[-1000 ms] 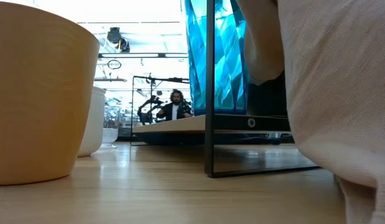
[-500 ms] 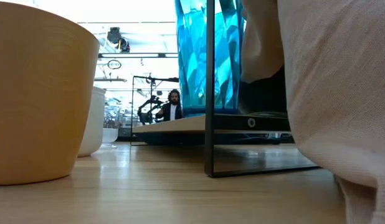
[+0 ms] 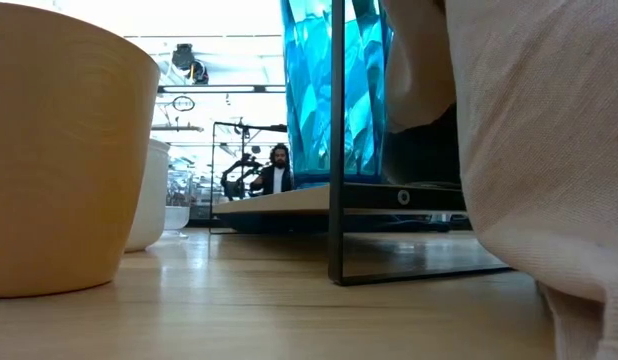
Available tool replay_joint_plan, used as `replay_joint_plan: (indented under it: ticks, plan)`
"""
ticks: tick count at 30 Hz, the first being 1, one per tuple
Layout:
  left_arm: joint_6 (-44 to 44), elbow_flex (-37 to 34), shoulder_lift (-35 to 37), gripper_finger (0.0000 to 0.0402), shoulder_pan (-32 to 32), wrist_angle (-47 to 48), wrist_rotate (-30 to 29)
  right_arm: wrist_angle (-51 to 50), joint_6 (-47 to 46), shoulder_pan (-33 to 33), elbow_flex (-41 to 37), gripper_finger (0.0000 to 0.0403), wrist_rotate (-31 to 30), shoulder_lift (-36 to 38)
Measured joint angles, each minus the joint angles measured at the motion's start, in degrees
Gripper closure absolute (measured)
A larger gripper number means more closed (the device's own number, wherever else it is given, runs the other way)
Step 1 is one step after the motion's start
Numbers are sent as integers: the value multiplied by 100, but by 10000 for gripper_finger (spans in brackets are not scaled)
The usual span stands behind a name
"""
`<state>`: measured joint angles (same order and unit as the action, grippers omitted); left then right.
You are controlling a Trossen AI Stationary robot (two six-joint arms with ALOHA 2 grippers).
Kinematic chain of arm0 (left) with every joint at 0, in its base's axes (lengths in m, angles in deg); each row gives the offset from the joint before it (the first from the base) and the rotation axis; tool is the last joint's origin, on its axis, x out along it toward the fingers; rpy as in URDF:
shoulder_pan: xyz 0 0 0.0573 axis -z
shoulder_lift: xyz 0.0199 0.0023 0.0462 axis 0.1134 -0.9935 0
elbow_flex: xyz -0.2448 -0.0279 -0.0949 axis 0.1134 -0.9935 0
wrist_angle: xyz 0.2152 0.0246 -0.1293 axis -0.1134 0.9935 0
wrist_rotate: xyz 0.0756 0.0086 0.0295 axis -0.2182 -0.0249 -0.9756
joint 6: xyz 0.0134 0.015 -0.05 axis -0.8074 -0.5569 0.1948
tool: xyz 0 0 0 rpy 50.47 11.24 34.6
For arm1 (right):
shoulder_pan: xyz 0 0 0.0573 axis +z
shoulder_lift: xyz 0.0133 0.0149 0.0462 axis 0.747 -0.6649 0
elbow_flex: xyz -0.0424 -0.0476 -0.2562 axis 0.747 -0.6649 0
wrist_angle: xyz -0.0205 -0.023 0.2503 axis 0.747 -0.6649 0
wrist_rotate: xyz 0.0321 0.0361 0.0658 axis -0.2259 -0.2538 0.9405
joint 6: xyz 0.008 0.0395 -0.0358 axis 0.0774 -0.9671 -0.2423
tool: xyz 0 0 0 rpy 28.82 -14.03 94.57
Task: Stack small to large cups/mugs on shelf
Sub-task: Put the black mug on the shelf
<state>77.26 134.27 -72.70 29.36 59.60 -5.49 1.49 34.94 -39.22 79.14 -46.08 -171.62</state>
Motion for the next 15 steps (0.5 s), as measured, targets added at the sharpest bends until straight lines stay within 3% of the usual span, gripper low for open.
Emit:
replay_joint_plan:
  ticks: [15]
  plan:
    - [14,0,0,341,0,-2,-2,2,-25,0,0,375,42,0]
